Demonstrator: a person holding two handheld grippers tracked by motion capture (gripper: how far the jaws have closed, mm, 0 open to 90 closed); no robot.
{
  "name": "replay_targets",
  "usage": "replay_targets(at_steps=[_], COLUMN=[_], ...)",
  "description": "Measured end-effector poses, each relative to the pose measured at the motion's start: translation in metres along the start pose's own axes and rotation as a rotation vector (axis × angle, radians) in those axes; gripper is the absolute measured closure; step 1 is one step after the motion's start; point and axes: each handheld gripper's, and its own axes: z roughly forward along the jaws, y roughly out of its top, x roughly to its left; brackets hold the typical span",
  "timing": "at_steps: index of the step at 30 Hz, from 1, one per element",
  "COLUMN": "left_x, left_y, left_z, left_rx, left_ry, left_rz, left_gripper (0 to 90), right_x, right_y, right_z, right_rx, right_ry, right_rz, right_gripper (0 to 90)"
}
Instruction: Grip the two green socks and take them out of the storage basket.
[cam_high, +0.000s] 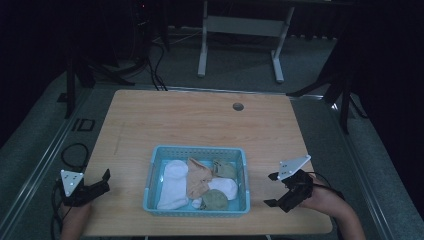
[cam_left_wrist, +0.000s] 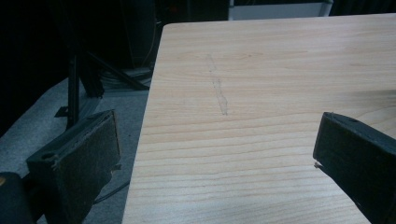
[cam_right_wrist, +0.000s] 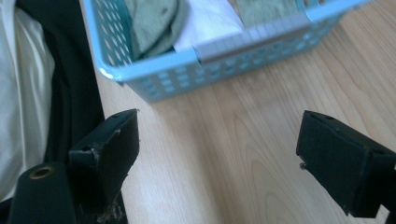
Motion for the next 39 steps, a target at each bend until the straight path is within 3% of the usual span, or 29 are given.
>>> replay_targets(at_steps=[11,21,39], left_x=[0.0,0.0,0.0], left_y=[0.0,0.0,0.0], left_z=[0.0,0.0,0.0], left_rx=[0.0,0.001,0.002], left_ry=[-0.001,-0.003,-0.004], left_rz=[-0.002,-0.001,-0.001], left_gripper=[0.3,0.3,0.3], right_x=[0.007,0.011,0.013], right_y=[0.034,0.059,0.082], right_z=[0.005,0.017,0.057], right_rx=[-0.018,0.001,0.05], right_ry=[0.021,0.024,0.059], right_rz=[-0.05,-0.095,-0.143], right_gripper=[13.4,13.7,16.8])
